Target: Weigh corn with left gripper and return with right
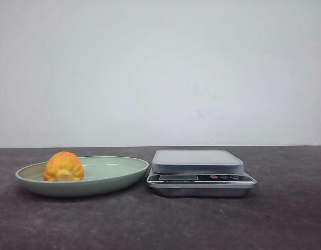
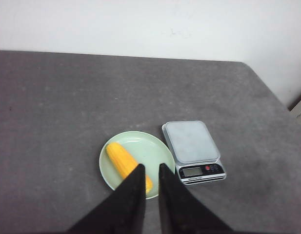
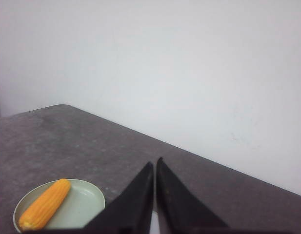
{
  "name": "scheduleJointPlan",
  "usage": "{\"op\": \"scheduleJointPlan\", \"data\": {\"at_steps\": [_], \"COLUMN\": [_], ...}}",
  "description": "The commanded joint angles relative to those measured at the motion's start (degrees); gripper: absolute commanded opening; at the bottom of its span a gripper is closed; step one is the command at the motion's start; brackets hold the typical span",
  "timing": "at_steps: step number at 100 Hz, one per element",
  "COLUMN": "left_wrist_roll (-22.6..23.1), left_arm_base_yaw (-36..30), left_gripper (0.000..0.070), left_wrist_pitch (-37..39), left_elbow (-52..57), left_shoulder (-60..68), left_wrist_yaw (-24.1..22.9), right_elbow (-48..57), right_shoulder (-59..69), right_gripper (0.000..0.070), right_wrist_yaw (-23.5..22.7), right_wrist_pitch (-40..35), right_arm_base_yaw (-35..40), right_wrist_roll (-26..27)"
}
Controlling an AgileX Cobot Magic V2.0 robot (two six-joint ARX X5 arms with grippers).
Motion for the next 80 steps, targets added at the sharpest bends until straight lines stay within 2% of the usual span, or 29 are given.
{"op": "scheduleJointPlan", "data": {"at_steps": [1, 66, 80], "left_wrist_roll": [-1.4, -1.2, -1.2], "left_arm_base_yaw": [-0.4, -0.4, -0.4], "left_gripper": [0.0000, 0.0000, 0.0000], "left_wrist_pitch": [-1.5, -1.3, -1.3], "left_elbow": [1.2, 1.3, 1.3], "left_shoulder": [0.1, 0.1, 0.1], "left_wrist_yaw": [0.2, 0.2, 0.2], "right_elbow": [0.9, 0.8, 0.3], "right_shoulder": [0.2, 0.0, -2.9], "right_gripper": [0.0000, 0.0000, 0.0000], "right_wrist_yaw": [0.2, 0.2, -1.6], "right_wrist_pitch": [0.6, 0.5, 0.4], "right_arm_base_yaw": [0.4, 0.4, -2.7], "right_wrist_roll": [0.8, 0.8, 0.8]}}
